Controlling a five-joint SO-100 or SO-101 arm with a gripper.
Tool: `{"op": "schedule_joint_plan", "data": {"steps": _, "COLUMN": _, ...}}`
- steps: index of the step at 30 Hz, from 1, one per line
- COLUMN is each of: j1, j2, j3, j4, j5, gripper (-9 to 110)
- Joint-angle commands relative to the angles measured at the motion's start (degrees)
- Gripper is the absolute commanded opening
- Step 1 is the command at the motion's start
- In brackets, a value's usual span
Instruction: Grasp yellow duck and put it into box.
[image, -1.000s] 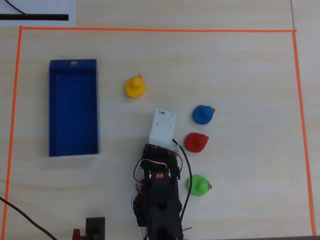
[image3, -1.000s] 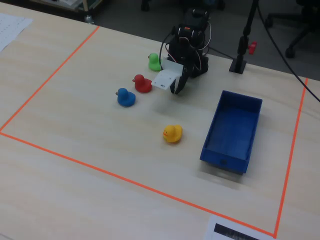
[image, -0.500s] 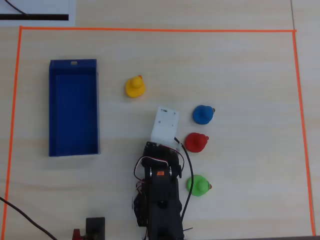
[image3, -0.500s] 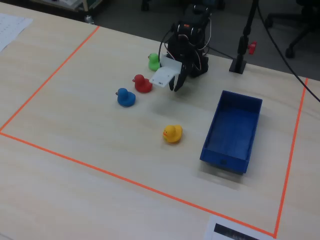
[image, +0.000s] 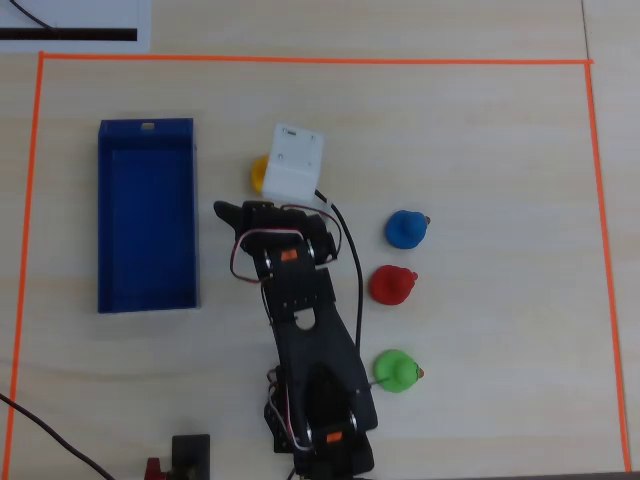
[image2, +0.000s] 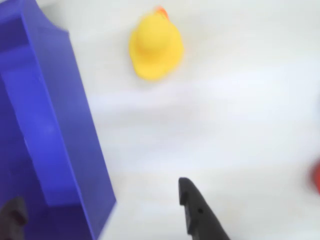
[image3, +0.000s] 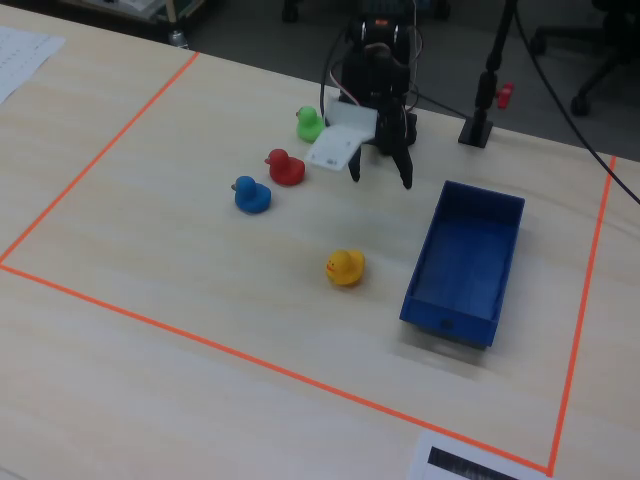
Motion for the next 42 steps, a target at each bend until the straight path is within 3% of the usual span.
{"op": "schedule_joint_plan", "data": {"steps": 1, "j1": 1.1, "j2": -15.3, "j3": -8.0, "j4": -7.6, "j5": 0.6, "gripper": 44}}
{"op": "schedule_joint_plan", "data": {"steps": 12, "j1": 10.3, "j2": -34.6, "j3": -19.3, "j4": -14.9, "j5": -3.5, "gripper": 43}}
{"op": "schedule_joint_plan", "data": {"steps": 26, "j1": 6.7, "j2": -40.3, "j3": -13.6, "j4": -24.9, "j5": 2.2, "gripper": 40}}
{"op": "schedule_joint_plan", "data": {"steps": 30, "j1": 6.2, "j2": -41.3, "j3": -10.2, "j4": -29.5, "j5": 2.9, "gripper": 29}}
{"op": "schedule_joint_plan", "data": {"steps": 33, "j1": 6.1, "j2": -42.5, "j3": -8.8, "j4": -33.0, "j5": 3.2, "gripper": 2}}
{"op": "schedule_joint_plan", "data": {"steps": 37, "j1": 7.0, "j2": -40.4, "j3": -9.1, "j4": -32.3, "j5": 4.6, "gripper": 0}}
{"op": "schedule_joint_plan", "data": {"steps": 42, "j1": 8.3, "j2": -27.5, "j3": -13.1, "j4": -21.1, "j5": 6.7, "gripper": 0}}
